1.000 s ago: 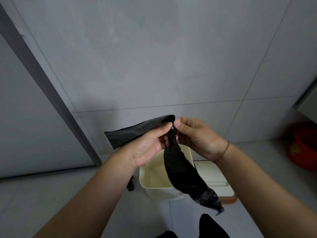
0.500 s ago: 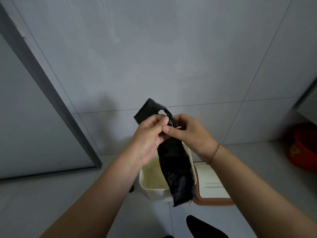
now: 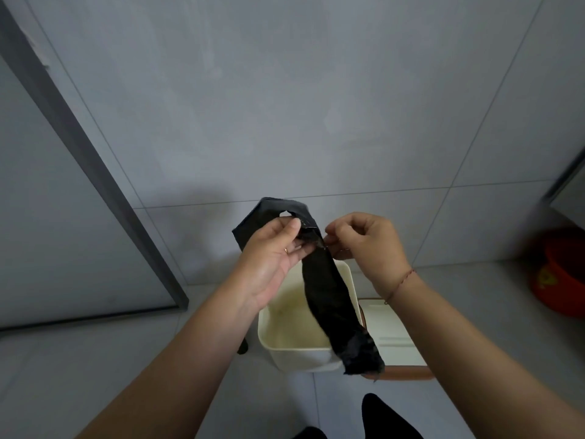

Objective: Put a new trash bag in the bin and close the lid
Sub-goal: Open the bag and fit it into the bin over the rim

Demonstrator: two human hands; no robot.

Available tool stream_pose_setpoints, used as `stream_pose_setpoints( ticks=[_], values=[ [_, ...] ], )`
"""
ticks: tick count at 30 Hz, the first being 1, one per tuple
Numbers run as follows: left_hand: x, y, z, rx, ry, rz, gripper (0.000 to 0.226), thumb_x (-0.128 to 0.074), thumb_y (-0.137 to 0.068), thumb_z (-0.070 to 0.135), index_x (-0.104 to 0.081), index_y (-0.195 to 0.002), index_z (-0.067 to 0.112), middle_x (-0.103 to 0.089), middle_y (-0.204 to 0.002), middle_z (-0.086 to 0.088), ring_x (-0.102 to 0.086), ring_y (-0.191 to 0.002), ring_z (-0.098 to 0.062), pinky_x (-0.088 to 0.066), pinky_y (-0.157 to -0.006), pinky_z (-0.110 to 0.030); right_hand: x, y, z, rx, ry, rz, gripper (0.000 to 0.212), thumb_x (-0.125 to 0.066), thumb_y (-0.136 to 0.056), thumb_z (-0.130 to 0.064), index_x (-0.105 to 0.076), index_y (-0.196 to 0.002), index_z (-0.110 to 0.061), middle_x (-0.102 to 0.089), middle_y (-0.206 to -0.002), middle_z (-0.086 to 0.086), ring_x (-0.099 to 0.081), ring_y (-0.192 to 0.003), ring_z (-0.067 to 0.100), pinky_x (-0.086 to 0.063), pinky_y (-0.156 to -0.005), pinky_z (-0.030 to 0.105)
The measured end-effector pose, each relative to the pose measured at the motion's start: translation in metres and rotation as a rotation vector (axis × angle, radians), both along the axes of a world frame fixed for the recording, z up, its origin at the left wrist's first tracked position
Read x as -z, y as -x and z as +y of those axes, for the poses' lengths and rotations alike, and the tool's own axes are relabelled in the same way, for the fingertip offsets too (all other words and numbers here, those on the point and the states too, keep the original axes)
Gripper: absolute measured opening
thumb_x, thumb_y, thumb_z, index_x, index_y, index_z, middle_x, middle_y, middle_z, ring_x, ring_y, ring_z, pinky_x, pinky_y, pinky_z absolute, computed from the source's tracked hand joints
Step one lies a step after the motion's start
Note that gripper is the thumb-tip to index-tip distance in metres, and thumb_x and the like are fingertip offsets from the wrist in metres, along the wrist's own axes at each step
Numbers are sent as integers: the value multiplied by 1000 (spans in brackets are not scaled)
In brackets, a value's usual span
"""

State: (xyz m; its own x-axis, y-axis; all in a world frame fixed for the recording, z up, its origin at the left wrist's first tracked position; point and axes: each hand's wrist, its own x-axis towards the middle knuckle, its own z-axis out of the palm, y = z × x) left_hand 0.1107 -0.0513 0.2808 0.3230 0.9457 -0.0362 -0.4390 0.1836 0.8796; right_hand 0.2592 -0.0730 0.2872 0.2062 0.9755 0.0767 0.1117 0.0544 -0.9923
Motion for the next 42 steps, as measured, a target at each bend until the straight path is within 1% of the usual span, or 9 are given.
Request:
stream_pose_setpoints(
  ticks=[6,12,15,19,25,29,33,37,42],
  values=[
    [0,-3,-5,2,-76,126,11,-55,-88,0,-60,-80,6,-66,-82,-10,-67,-78,-18,-58,-72,-29,-3,5,-2,-122,-82,-109,12,-59,-85,-7,-64,-84,-18,-67,-77,6,-63,-68,11,-58,-65,24],
    [-7,0,-4,42,-82,138,48,-50,-83,-12,-54,-128,4,-52,-86,-15,-56,-88,-27,-50,-83,-39,-9,4,-3,-195,-27,-35,14,-59,-86,-5,-67,-78,-14,-68,-70,8,-65,-61,16,-59,-63,27],
    [-9,0,-8,122,-152,188,40,-48,-81,-12,-59,-117,2,-52,-95,-23,-54,-95,-36,-48,-94,-51,-11,4,-5,-175,-51,-117,12,-62,-83,-4,-68,-77,-13,-70,-72,11,-66,-64,19,-59,-66,32],
    [-7,2,-9,162,-152,155,26,-48,-84,-4,-65,-104,-1,-63,-95,-22,-65,-93,-30,-56,-79,-35,-14,3,-5,-126,-97,-257,11,-62,-80,-3,-69,-75,-10,-71,-70,15,-64,-60,17,-58,-63,30],
    [0,-2,-7,-29,-170,265,18,-57,-88,10,-72,-93,17,-72,-92,-10,-67,-94,-29,-53,-89,-47,-15,6,-4,-133,-108,-271,17,-61,-80,-1,-64,-70,-14,-64,-62,6,-60,-57,14,-56,-59,23],
    [-4,-1,-8,2,-202,266,17,-71,-77,23,-71,-95,24,-71,-75,1,-70,-79,-17,-56,-73,-30,-15,5,-6,-109,-126,-342,6,-63,-81,-8,-65,-77,-3,-68,-69,16,-65,-63,30,-58,-65,39],
    [-6,-2,-9,17,-238,302,16,-77,-70,25,-74,-86,27,-69,-72,4,-68,-74,-10,-55,-68,-22,-17,4,-6,-68,-112,-370,20,-67,-77,-11,-54,-64,-18,-56,-58,1,-53,-58,19,-53,-63,45],
    [-8,-3,-7,9,-235,364,5,-72,-77,19,-73,-73,23,-70,-66,8,-66,-69,-6,-52,-65,-19,-19,3,-7,-47,-101,-367,19,-67,-74,-9,-52,-67,-19,-59,-65,4,-56,-62,20,-54,-65,44],
    [-11,1,-1,16,-153,224,10,-64,-84,14,-72,-78,13,-71,-77,-5,-68,-78,-18,-58,-76,-30,-22,1,-13,-152,-127,-213,8,-64,-81,-5,-65,-90,-6,-70,-79,13,-68,-72,25,-59,-70,35]
  ],
)
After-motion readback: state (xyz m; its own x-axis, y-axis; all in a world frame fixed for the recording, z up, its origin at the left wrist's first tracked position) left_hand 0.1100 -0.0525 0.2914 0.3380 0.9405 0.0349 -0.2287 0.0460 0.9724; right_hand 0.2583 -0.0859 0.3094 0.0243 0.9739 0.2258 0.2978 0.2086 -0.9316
